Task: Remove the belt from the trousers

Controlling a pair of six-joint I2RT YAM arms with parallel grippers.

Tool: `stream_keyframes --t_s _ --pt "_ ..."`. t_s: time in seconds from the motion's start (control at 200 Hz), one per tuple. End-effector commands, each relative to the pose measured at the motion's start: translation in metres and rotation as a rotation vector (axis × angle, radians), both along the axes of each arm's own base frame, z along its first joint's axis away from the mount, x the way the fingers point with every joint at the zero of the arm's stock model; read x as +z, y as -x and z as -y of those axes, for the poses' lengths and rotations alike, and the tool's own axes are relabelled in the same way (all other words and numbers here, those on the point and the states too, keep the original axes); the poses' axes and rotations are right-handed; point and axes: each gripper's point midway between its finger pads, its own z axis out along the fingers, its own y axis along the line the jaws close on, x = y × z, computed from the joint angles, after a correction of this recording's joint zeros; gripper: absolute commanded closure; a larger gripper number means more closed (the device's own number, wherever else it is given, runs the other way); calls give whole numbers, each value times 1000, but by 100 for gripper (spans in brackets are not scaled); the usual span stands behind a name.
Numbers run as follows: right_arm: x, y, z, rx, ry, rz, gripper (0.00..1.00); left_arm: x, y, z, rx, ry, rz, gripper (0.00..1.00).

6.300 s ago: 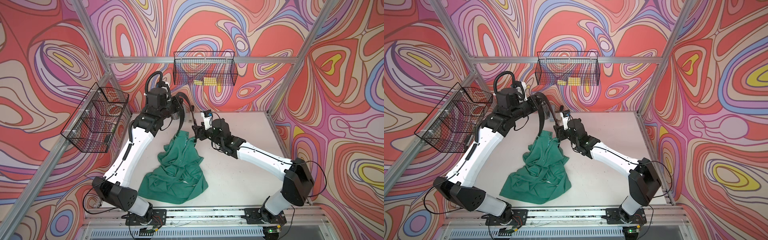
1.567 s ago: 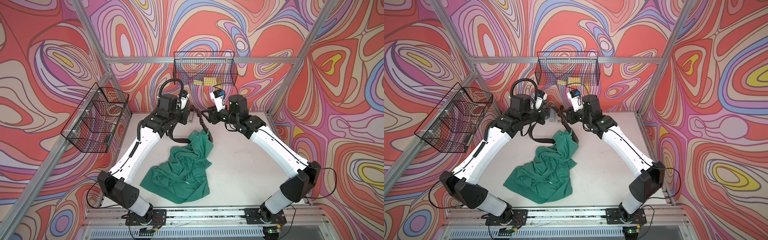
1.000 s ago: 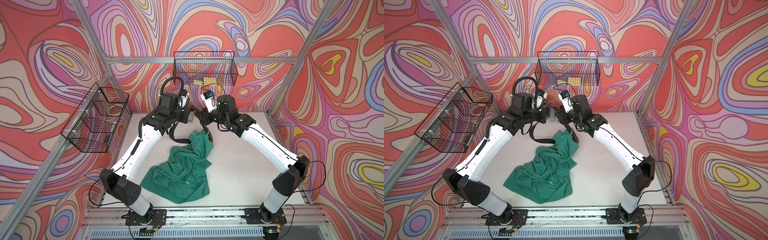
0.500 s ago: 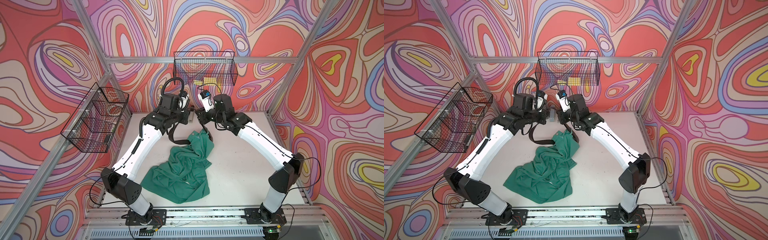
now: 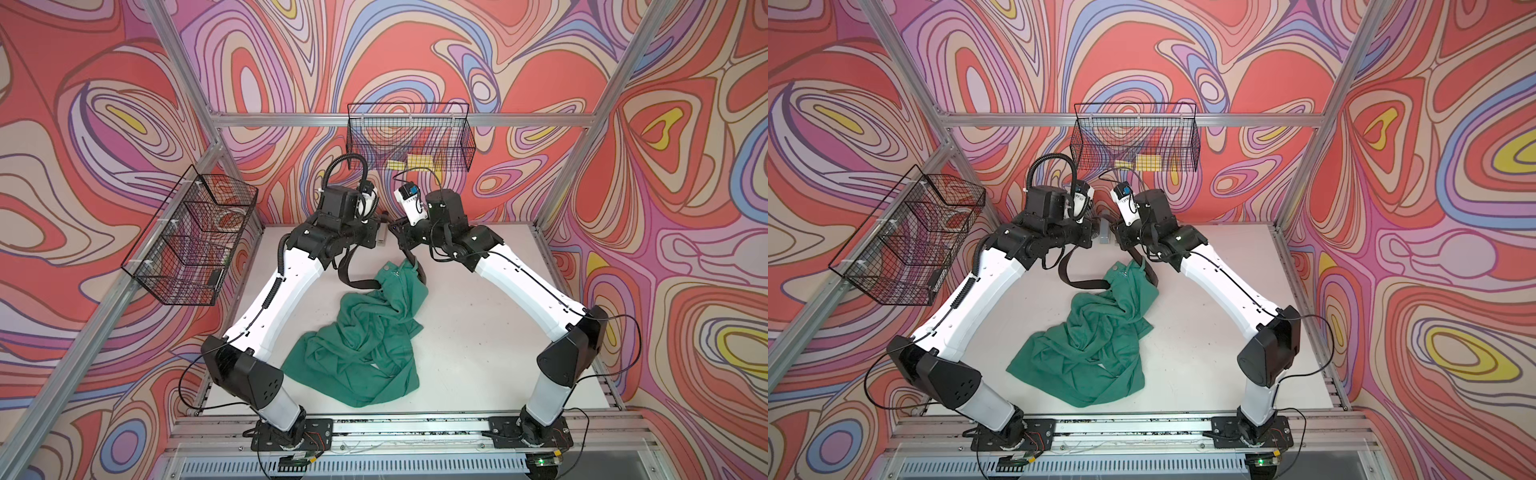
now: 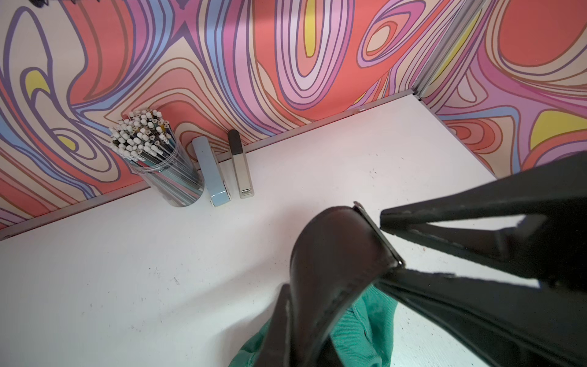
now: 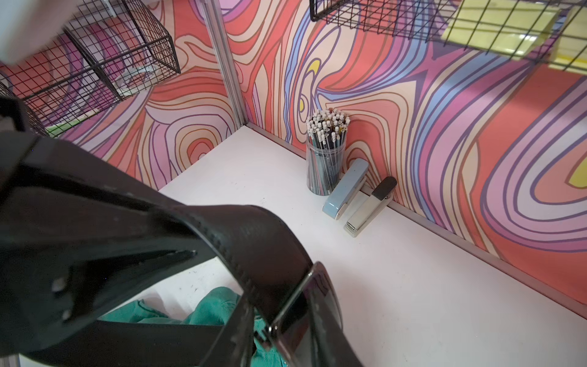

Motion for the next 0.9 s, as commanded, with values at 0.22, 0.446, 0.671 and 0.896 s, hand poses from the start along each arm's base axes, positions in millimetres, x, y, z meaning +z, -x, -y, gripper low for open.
stream_keyframes --t_s 0.22,0.446,0.671,0.896 --pt "-23 -5 -3 -6 35 -41 62 23 3 11 -23 77 25 100" --pt "-20 -6 -4 -9 31 -32 80 21 3 11 -26 78 16 100" --pt "-13 -7 -4 -8 22 -20 70 17 2 13 -28 78 2 100" --pt "-14 -8 -6 -1 29 -24 69 15 2 14 -30 78 -5 100"
